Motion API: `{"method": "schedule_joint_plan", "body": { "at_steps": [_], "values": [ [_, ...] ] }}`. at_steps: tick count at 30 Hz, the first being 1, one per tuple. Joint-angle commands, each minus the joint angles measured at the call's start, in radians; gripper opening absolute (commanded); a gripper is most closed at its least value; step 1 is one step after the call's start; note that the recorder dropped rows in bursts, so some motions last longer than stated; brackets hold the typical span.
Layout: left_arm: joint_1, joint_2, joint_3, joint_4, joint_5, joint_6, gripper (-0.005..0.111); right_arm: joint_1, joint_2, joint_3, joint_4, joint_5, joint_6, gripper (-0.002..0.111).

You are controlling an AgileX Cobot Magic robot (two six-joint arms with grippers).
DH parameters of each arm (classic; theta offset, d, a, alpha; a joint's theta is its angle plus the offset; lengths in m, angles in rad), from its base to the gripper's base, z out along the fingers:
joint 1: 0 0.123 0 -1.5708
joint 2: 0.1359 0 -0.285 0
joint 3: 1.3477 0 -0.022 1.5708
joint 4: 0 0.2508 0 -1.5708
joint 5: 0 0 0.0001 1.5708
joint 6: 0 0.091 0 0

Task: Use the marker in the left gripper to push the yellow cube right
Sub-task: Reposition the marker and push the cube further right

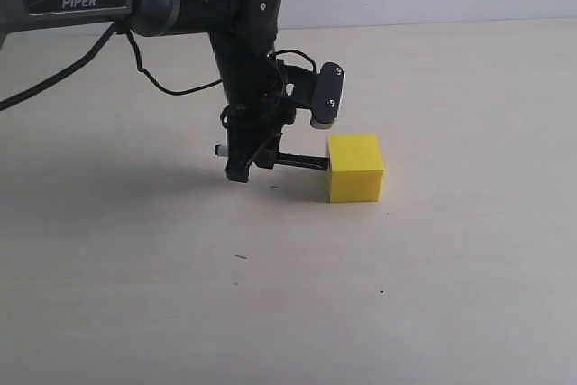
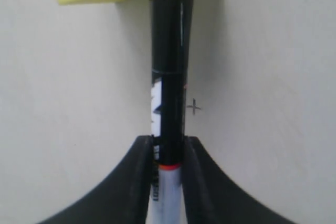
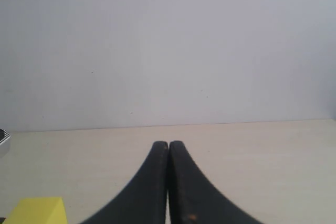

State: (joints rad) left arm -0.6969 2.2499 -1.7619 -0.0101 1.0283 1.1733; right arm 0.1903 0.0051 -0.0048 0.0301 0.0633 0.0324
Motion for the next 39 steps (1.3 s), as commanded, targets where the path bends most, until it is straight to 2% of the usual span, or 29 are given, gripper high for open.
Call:
{"method": "schedule_joint_plan", "body": {
  "at_steps": [1, 7, 29, 34, 39],
  "values": [
    [0.031, 0.000, -0.017, -0.007, 0.083, -0.006, 0.000, -0.005, -0.005, 0.005, -0.002, -0.005, -0.001, 0.000],
    [0.069, 0.006, -0.017, 0.010, 0.186, -0.078, 0.000, -0.005, -0.005, 0.005, -0.002, -0.005, -0.003, 0.000],
    [0.069, 0.006, -0.017, -0.016, 0.139, -0.078, 0.000, -0.005, -0.005, 0.005, -0.002, -0.005, -0.003, 0.000],
    [0.038, 0.006, -0.017, -0.026, 0.124, -0.030, 0.000, -0.005, -0.005, 0.005, -0.002, -0.005, -0.003, 0.000],
    [-0.001, 0.008, -0.017, -0.030, 0.026, -0.030, 0.000, -0.005, -0.005, 0.005, -0.002, -0.005, -0.003, 0.000]
  ]
}}
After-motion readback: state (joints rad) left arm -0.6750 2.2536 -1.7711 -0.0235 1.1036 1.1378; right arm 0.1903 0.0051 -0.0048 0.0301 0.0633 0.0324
